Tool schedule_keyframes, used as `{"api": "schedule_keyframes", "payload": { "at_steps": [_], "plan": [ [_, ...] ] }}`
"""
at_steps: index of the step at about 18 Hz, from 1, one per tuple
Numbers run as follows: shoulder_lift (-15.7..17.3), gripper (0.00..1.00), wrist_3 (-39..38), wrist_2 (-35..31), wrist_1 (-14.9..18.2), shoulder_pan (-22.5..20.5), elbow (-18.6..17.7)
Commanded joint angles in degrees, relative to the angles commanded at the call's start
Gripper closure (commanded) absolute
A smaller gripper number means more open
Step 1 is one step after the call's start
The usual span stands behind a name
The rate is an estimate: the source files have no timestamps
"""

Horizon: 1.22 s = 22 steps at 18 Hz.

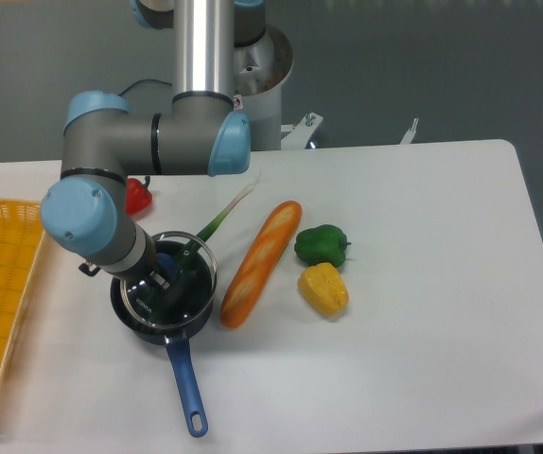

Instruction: Close the pot lid

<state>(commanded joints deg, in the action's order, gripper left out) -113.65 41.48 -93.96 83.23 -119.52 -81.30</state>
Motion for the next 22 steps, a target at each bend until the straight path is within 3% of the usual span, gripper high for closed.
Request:
{"api": "schedule_keyframes", "payload": {
  "at_steps": [9, 14, 22],
  "plan": [
    [5.1, 0.0, 16.86, -0.35, 0.35, -9.49, -2.19],
    [9.05, 0.0, 28.63, -0.44, 0.35, -15.38, -5.18],
    [10.02, 0.0, 35.75, -0.53, 0.27, -22.06, -6.06]
  ]
}}
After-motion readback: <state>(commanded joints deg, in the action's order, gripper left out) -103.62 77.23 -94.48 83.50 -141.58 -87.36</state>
